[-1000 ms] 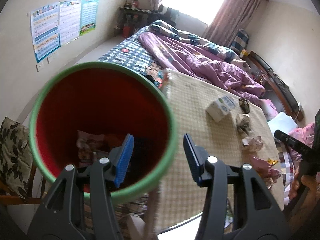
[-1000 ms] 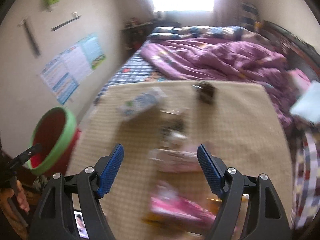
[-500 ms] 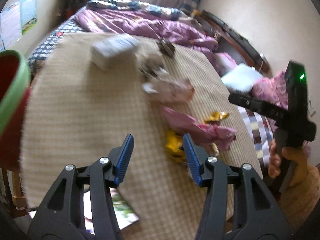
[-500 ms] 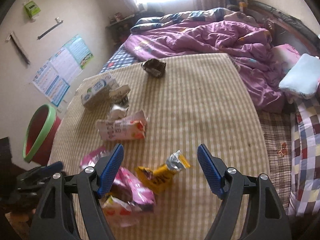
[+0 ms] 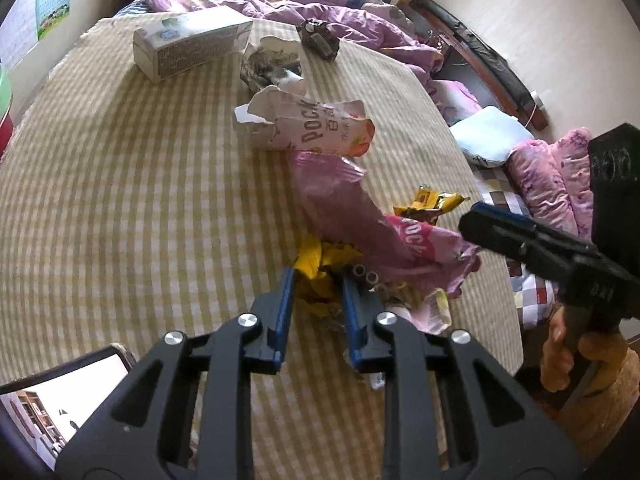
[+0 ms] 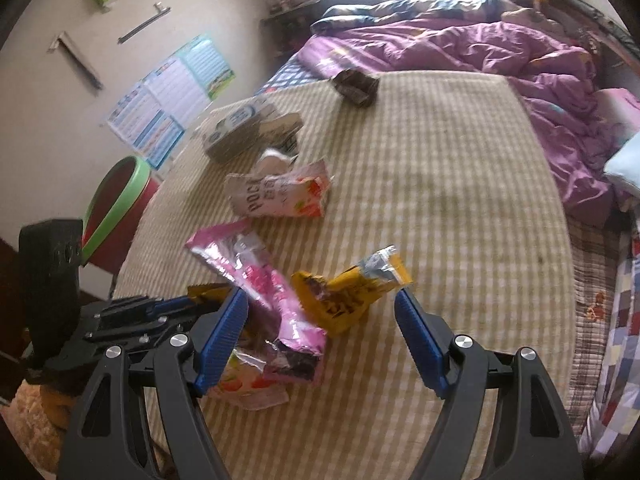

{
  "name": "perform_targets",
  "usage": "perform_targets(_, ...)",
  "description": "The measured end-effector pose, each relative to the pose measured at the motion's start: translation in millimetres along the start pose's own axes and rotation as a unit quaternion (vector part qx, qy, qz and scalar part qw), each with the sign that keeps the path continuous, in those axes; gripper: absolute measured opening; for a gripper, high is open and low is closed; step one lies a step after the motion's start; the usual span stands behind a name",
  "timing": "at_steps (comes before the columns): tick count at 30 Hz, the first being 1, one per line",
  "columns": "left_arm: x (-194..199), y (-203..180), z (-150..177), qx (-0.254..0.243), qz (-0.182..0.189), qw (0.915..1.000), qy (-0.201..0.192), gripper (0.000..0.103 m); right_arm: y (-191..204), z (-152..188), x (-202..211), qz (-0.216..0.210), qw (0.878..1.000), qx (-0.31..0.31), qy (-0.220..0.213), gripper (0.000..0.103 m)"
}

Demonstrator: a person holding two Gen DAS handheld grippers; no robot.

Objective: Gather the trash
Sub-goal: 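Grasp the yellow wrapper with the left gripper while the right gripper grasps the long pink bag, then carry the yellow wrapper over the bin with the left gripper while the right carries the pink bag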

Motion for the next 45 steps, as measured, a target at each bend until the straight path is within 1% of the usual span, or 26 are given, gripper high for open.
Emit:
perform_targets(2, 4, 1, -3, 0.002, -0.008, 0.9999, -0.008, 0.016, 4, 2, -4, -0.007, 1.000, 0.007, 0.007, 0.074)
perform_targets(6, 25, 5, -11, 0.005, -0.024, 0.9990, -0.039, 0.015, 13, 5, -11, -0.021, 0.999, 0.020, 0.019, 0.074)
perform_targets(9, 45, 11, -20, 0.011, -0.039, 0.9968, -0.069, 0.015, 22, 8, -17, -0.027, 0.999, 0.035, 0.028, 0.074)
perform_targets(13, 60, 15, -25, 0.017, -0.050, 0.9945, -0.090, 0.015, 27, 11, -24, -0.030, 0.998, 0.043, 0.036, 0.072)
perform_targets(14, 63, 16, -25, 0.018, -0.053, 0.9940, -0.094, 0.015, 28, 11, -26, -0.033, 0.998, 0.041, 0.037, 0.064)
perform_targets(15, 65, 17, -25, 0.019, -0.055, 0.9937, -0.096, 0.015, 29, 10, -27, -0.037, 0.998, 0.039, 0.039, 0.052)
perform_targets(16, 67, 19, -25, 0.021, -0.057, 0.9933, -0.098, 0.015, 29, 10, -29, -0.035, 0.998, 0.040, 0.042, 0.045)
perform_targets(17, 68, 20, -25, 0.023, -0.058, 0.9931, -0.100, 0.015, 31, 11, -31, -0.028, 0.997, 0.047, 0.047, 0.032)
perform_targets(18, 69, 20, -25, 0.024, -0.059, 0.9929, -0.101, 0.015, 33, 12, -32, -0.025, 0.997, 0.053, 0.050, 0.026)
perform_targets(19, 71, 20, -26, 0.024, -0.059, 0.9926, -0.104, 0.015, 35, 12, -32, -0.024, 0.997, 0.056, 0.048, 0.026)
perform_targets(20, 72, 20, -25, 0.023, -0.060, 0.9924, -0.105, 0.015, 37, 12, -30, -0.024, 0.997, 0.059, 0.044, 0.023)
perform_targets(24, 82, 19, -28, 0.017, -0.066, 0.9907, -0.118, 0.015, 40, 3, -16, -0.034, 0.998, 0.049, 0.021, 0.023)
perform_targets(27, 94, 16, -32, 0.012, -0.083, 0.9861, -0.143, 0.015, 41, -11, 1, -0.036, 0.999, 0.040, -0.009, 0.022)
perform_targets(28, 100, 14, -34, 0.007, -0.092, 0.9841, -0.152, 0.015, 40, -17, 8, -0.036, 0.999, 0.031, -0.022, 0.023)
perform_targets(32, 111, 11, -40, 0.003, -0.096, 0.9811, -0.168, 0.015, 38, -33, 20, -0.042, 0.998, -0.002, -0.051, 0.023)
perform_targets(35, 116, 9, -42, 0.000, -0.101, 0.9796, -0.174, 0.015, 42, -40, 26, -0.050, 0.997, -0.010, -0.061, 0.023)
perform_targets(37, 120, 9, -43, -0.007, -0.116, 0.9766, -0.181, 0.015, 50, -43, 28, -0.052, 0.997, -0.004, -0.064, 0.023)
perform_targets(40, 125, 8, -43, -0.016, -0.128, 0.9736, -0.188, 0.015, 61, -45, 26, -0.054, 0.997, 0.001, -0.064, 0.023)
perform_targets(45, 135, 18, -43, -0.011, -0.133, 0.9713, -0.197, 0.015, 73, -48, 23, -0.057, 0.996, 0.005, -0.064, 0.023)
Point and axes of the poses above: each gripper's, at about its wrist camera, not at the fingertips, and x roughly against the way its jaws point, y to its left, z to its underside, the point moved 7 cm from there along -x, roughly the way its jaws point, and after that the axes turned 15 degrees about z, right-handed, at the moved point
